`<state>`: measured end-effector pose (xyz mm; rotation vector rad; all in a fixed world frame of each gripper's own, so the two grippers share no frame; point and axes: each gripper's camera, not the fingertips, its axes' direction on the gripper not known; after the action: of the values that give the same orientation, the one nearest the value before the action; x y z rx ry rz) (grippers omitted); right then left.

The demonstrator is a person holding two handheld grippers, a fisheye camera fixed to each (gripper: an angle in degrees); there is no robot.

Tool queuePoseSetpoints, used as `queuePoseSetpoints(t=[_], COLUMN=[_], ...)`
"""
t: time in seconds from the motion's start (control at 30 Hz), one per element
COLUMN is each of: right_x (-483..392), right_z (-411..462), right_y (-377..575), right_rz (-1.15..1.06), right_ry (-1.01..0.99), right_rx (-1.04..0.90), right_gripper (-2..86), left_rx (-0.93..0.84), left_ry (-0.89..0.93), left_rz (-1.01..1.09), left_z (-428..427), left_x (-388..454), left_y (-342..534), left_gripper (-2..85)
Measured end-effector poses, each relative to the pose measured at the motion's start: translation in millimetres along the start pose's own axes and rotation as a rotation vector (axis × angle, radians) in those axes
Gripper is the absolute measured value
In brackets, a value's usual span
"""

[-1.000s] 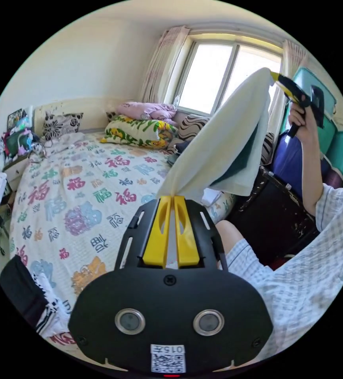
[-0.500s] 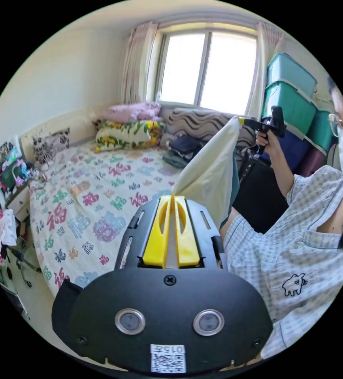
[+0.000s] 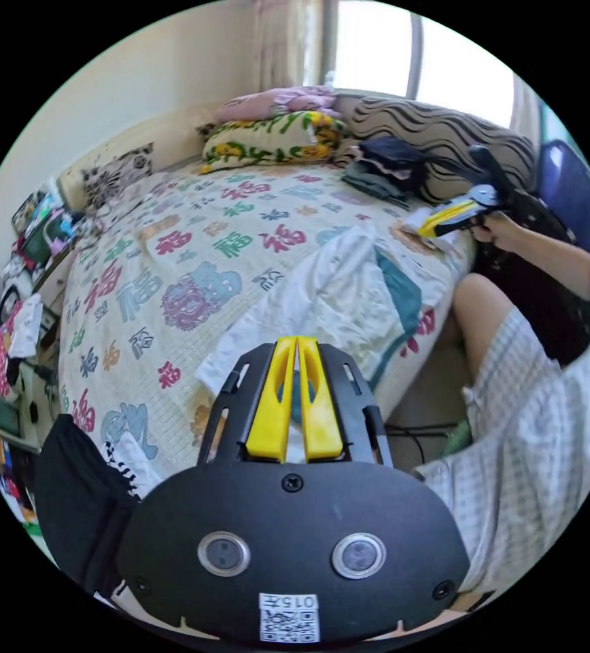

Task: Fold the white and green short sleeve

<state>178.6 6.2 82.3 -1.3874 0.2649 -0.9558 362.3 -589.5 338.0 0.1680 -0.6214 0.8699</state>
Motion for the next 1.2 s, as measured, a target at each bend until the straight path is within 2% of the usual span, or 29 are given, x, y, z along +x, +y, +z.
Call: queuePoseSetpoints(t=[0.13, 0.27, 0.33, 0.47, 0.53, 0.63, 0.8, 0.97, 1.07, 1.2], right_x=[-34.0, -34.3, -25.8, -7.2, 2.5, 19.5, 62.7, 112.6, 149.2, 217.4], right_z=[41.4, 73.6, 85.1, 103.1, 106.6, 97.4, 55.5, -13.8, -49.9, -68.2], right_y=[22.4, 24.5, 21.9, 18.8, 19.9, 19.8, 16.4, -9.0, -52.0, -142.4], right_rz=[-0.27, -0.317, -0.325, -0.331, -0.354, -0.349, -0.243, -0.167, -0.179, -0.189], right_ry=[0.017, -0.04, -0.006, 0.005, 0.046, 0.02, -0.064, -0.076, 0.015, 0.198], right_rx=[-0.135, -0.237, -0.247, -0.311, -0.332, -0.344, -0.261, -0.134, -0.081, -0.063], right_gripper=[6.5, 7.7, 7.9, 6.7, 4.4, 3.4, 3.0, 3.1, 3.1, 3.0], left_rx=[-0.096, -0.155, -0.24, -0.283, -0.313, -0.329, -0.253, -0.106, -0.019, -0.017], left_ry=[0.123, 0.276, 0.273, 0.225, 0.177, 0.202, 0.263, 0.22, 0.142, -0.081], left_rz=[0.155, 0.168, 0.182, 0.22, 0.225, 0.216, 0.172, 0.147, 0.172, 0.241], left_z=[27.8, 67.2, 95.6, 125.4, 139.9, 147.2, 134.2, 88.8, 68.1, 84.5], left_x=[33.5, 40.8, 44.1, 48.4, 46.8, 35.4, 11.0, -25.3, -63.7, -129.6], left_y=[41.4, 56.7, 61.1, 68.7, 74.8, 85.3, 94.8, 73.7, 31.5, -52.3], left_gripper=[4.6, 8.6, 9.6, 8.2, 5.3, 2.2, 0.7, 0.4, 0.4, 0.5])
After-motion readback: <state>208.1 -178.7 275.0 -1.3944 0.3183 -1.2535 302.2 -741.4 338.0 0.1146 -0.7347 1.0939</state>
